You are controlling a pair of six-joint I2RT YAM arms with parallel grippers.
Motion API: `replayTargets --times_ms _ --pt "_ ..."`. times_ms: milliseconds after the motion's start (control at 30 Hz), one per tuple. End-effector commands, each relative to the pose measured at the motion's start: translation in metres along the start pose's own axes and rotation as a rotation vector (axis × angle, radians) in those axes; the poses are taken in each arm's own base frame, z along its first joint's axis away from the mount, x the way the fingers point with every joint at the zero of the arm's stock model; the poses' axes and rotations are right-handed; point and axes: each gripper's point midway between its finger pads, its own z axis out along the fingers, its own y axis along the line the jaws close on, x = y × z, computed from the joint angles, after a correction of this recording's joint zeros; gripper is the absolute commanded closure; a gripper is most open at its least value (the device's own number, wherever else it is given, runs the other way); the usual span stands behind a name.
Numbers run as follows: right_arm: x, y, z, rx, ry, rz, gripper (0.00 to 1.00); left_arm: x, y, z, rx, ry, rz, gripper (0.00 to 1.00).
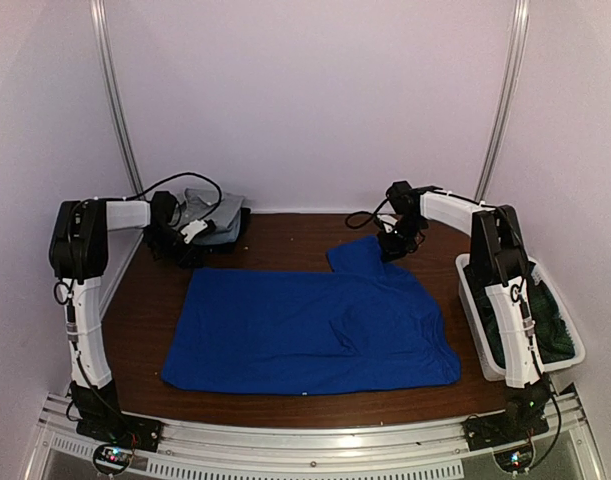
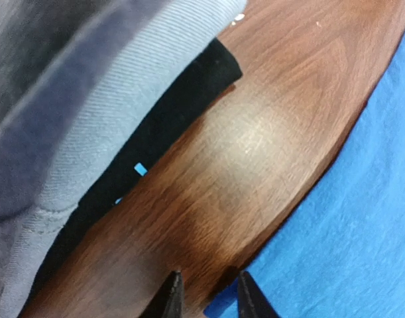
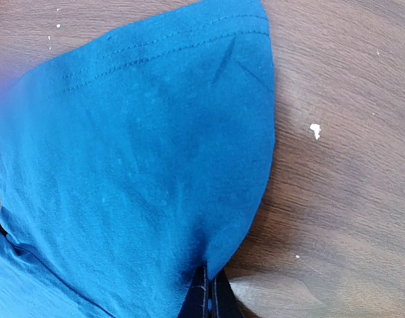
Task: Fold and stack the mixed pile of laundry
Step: Pick up the 1/3-folded T-shirt from the center of the board.
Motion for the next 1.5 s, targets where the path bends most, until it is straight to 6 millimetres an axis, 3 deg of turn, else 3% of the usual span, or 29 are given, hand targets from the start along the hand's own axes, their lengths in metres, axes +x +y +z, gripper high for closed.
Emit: replayTargets --times_ms 0,300,467,533,600,933,1100,1467 --pt "-0.002 -0.003 -0.006 -0.006 -0.001 0.021 1.0 -0.006 -0.003 0.001 0.039 -0.022 0.028 0.72" --pt "-0.002 -0.006 -0.009 -0.014 -0.005 0.029 1.0 0.007 -0.005 0.01 0.023 0.039 0.018 0.62" --pt "-0.003 -0.006 -0.01 -0.019 -0.007 0.031 1.0 0.013 -0.005 0.013 0.008 0.069 0.028 0.78" --pt "-0.004 -0.004 -0.011 -0.028 -0.012 0.033 1.0 0.009 -0.005 0.01 0.012 0.056 0.023 0.92" --pt "-0.008 -0.002 -0.016 -0.036 -0.024 0.034 1.0 0.005 -0.005 0.006 0.009 0.043 0.019 1.0" --pt "-0.023 0.002 -0.06 -0.028 -0.111 0.024 1.0 -0.026 -0.009 -0.03 -0.048 -0.07 0.059 1.0" --pt "-0.029 0.006 -0.085 -0.033 -0.157 0.03 1.0 -0.031 -0.014 -0.043 -0.059 -0.103 0.079 1.0" --pt "-0.011 0.011 -0.112 -0.04 -0.18 0.036 1.0 -0.029 -0.034 -0.069 -0.09 -0.15 0.118 1.0"
